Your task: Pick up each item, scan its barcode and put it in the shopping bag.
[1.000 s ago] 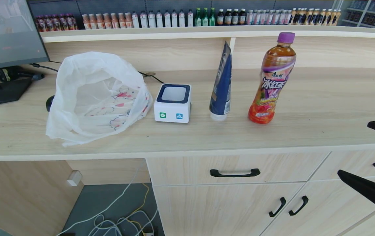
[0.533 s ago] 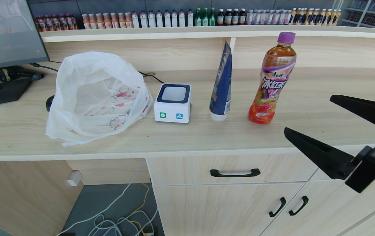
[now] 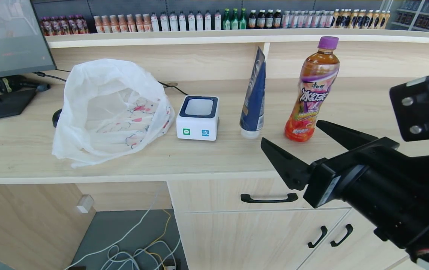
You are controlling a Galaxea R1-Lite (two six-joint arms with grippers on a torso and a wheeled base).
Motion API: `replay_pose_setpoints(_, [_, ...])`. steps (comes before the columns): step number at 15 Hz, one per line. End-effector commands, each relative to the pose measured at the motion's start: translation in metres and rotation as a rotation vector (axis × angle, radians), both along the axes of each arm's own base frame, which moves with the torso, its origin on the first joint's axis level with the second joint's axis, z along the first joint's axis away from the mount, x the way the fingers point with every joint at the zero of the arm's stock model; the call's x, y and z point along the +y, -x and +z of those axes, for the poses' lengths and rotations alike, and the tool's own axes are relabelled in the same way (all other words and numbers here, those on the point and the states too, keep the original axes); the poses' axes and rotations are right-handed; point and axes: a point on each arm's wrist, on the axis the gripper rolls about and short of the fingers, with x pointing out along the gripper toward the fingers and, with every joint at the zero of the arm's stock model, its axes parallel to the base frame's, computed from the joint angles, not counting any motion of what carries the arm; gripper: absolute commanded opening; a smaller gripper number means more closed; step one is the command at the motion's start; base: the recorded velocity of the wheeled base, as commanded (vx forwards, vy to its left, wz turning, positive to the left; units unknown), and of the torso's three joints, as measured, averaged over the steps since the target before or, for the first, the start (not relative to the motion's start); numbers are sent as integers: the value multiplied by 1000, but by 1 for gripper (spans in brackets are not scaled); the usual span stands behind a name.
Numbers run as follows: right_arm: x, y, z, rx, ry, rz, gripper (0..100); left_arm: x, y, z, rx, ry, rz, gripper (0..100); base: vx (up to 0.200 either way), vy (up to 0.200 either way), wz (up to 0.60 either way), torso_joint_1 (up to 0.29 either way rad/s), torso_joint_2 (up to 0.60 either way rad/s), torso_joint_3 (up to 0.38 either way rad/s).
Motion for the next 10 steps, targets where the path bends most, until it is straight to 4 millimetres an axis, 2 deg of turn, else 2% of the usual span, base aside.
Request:
replay_pose_setpoints(1, [16, -9, -4, 13, 11, 3, 100, 0, 0, 0, 0, 0, 1, 100, 0, 0, 0, 0, 0, 0])
replay_pose_setpoints(4, [18, -11, 2, 2, -8, 3, 100, 0, 0, 0, 0, 0, 1, 100, 0, 0, 0, 0, 0, 0])
replay_pose_setpoints(10, [6, -29, -3, 14, -7, -77, 100, 0, 0, 0, 0, 0, 1, 100, 0, 0, 0, 0, 0, 0])
